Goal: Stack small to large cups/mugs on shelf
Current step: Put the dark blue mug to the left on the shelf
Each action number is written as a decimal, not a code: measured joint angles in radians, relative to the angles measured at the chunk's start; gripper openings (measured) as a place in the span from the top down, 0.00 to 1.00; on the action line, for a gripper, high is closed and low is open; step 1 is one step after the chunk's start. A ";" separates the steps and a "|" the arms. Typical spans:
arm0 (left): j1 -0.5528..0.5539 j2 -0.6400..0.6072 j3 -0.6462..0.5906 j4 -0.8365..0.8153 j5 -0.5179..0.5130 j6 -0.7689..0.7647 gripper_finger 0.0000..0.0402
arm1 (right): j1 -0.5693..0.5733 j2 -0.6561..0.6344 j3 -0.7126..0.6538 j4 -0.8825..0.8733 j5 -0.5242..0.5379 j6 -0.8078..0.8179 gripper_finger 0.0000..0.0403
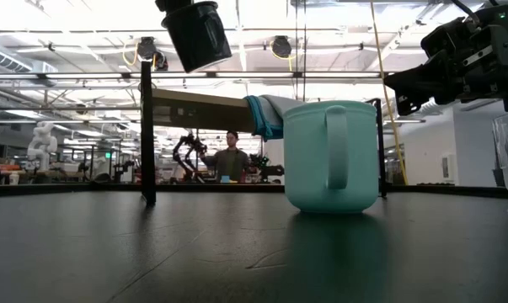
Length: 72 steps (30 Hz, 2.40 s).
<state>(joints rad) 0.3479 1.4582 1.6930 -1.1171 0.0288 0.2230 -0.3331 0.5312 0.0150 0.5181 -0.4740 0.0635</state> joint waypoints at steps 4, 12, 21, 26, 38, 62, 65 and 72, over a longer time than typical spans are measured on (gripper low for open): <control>0.016 0.000 0.000 -0.074 0.001 -0.044 0.96 | 0.000 0.000 0.000 0.000 0.000 0.000 1.00; 0.030 0.009 0.001 -0.117 0.040 -0.085 0.96 | 0.000 0.000 0.000 0.000 0.000 -0.006 1.00; 0.047 0.060 0.001 -0.149 0.076 -0.066 0.96 | 0.000 0.000 0.000 0.001 0.000 -0.023 1.00; 0.048 0.100 0.001 -0.165 0.076 -0.042 0.96 | 0.000 0.000 0.000 0.002 0.000 -0.023 1.00; 0.051 0.108 0.001 -0.172 0.076 -0.032 0.96 | 0.000 0.000 0.000 0.001 0.000 -0.023 1.00; 0.058 0.116 0.001 -0.170 0.108 -0.038 0.96 | 0.000 0.000 0.000 0.001 0.000 -0.023 1.00; 0.072 0.129 -0.001 -0.193 0.110 -0.041 0.96 | 0.000 0.000 0.000 0.000 0.000 -0.023 1.00; 0.099 0.167 -0.001 -0.227 0.138 -0.051 0.96 | 0.000 0.000 0.000 0.000 0.000 0.004 1.00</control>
<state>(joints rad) 0.4469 1.6257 1.6922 -1.3441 0.1668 0.1719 -0.3329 0.5316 0.0149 0.5179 -0.4740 0.0670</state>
